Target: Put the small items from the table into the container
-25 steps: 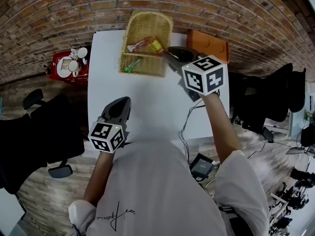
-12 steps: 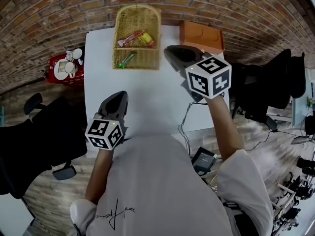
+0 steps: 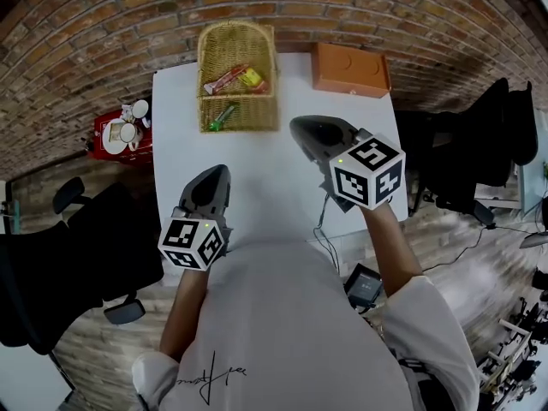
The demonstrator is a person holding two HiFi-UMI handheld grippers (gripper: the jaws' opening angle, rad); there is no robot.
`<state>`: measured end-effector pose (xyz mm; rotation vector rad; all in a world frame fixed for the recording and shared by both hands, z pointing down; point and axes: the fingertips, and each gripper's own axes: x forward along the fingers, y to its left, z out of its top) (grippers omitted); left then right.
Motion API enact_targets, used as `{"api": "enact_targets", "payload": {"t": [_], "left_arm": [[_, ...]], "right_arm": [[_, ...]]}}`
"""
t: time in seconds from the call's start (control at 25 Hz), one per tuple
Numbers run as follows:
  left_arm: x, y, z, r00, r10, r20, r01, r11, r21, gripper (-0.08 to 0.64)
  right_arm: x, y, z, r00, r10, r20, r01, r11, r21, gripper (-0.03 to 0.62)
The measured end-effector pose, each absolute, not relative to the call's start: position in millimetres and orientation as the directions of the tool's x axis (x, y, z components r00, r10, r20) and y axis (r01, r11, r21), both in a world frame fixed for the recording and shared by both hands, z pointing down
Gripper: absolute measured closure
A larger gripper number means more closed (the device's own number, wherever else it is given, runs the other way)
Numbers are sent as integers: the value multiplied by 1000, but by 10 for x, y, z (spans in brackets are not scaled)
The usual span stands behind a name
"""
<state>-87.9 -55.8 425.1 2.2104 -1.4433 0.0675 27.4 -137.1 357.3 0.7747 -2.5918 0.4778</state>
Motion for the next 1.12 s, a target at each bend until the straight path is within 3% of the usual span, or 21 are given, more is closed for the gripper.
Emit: {"api": "enact_targets", "payload": {"t": [1.12], "left_arm": [[-637, -359, 4021, 500, -809, 310, -843, -371, 389, 551]], "right_arm": [[337, -427, 3977, -767, -442, 466, -617, 707, -345, 572]]}}
